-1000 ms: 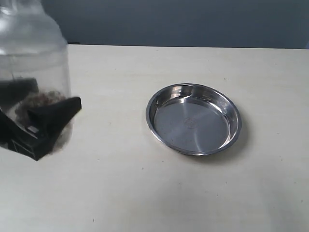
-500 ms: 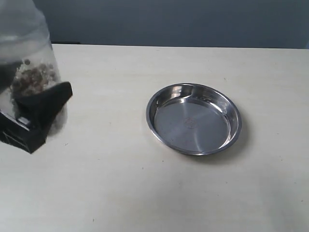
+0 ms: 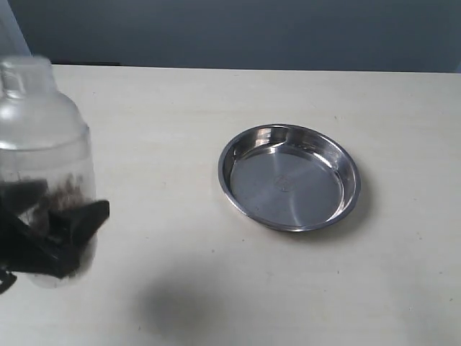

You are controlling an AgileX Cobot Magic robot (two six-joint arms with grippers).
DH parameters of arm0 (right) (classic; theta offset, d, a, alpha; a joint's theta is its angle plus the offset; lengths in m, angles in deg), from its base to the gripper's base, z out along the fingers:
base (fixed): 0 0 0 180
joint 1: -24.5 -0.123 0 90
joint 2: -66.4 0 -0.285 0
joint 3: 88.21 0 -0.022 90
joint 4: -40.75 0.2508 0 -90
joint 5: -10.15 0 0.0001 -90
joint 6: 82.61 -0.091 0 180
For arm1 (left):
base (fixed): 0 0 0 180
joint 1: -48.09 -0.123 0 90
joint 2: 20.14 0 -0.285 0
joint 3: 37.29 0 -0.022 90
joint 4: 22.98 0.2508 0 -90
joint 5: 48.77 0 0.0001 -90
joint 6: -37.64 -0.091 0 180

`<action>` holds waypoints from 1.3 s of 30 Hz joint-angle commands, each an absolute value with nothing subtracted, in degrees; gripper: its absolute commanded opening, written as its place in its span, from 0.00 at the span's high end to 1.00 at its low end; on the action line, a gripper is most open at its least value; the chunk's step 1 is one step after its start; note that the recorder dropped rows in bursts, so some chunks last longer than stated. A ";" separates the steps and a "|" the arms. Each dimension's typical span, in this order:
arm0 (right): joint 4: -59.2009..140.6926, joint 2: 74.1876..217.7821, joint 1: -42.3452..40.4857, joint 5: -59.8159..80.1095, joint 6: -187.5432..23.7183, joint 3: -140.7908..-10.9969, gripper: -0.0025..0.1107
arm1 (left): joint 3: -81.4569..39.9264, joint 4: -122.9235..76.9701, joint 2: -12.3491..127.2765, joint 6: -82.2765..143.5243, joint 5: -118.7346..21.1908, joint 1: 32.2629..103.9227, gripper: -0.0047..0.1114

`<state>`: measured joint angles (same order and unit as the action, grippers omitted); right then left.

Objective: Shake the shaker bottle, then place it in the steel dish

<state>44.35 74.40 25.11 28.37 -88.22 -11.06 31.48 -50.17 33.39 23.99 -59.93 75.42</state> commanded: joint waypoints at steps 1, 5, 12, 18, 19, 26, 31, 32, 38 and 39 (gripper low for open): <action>44.35 74.19 25.03 27.68 -87.86 -11.00 0.98 | 22.85 -36.13 27.94 31.77 -64.59 78.99 0.96; 44.35 74.19 25.03 27.68 -87.86 -11.00 0.98 | 24.43 -37.68 28.75 25.89 -56.85 76.51 0.96; 44.35 74.19 25.03 27.68 -87.86 -11.00 0.98 | 24.01 -41.02 29.73 29.95 -62.92 77.00 0.96; 44.35 74.19 25.03 27.68 -87.86 -11.00 0.98 | 22.00 -39.82 31.66 29.77 -63.10 77.17 0.96; 44.35 74.19 25.03 27.68 -87.86 -11.00 0.98 | 18.05 -35.92 28.97 29.77 -63.85 77.84 0.96; 44.35 74.19 25.03 27.68 -87.86 -11.00 0.98 | 30.38 -43.05 32.10 32.39 -61.88 75.62 0.96; 44.35 74.19 25.03 27.68 -87.86 -11.00 0.98 | 21.07 -29.31 23.96 36.00 -60.38 75.62 0.96; 44.35 74.19 25.03 27.68 -87.86 -11.00 0.98 | 22.60 -30.45 24.17 34.87 -57.09 75.23 0.96; 44.35 74.19 25.03 27.68 -87.86 -11.00 0.98 | 33.38 -40.94 31.86 37.64 -62.41 74.62 0.96; 44.35 74.19 25.03 27.68 -87.86 -11.00 0.98 | 31.62 -37.66 30.89 39.20 -64.03 75.48 0.96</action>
<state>44.35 74.40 25.11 28.37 -88.22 -11.06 33.46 -39.75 31.89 36.39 -56.36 74.05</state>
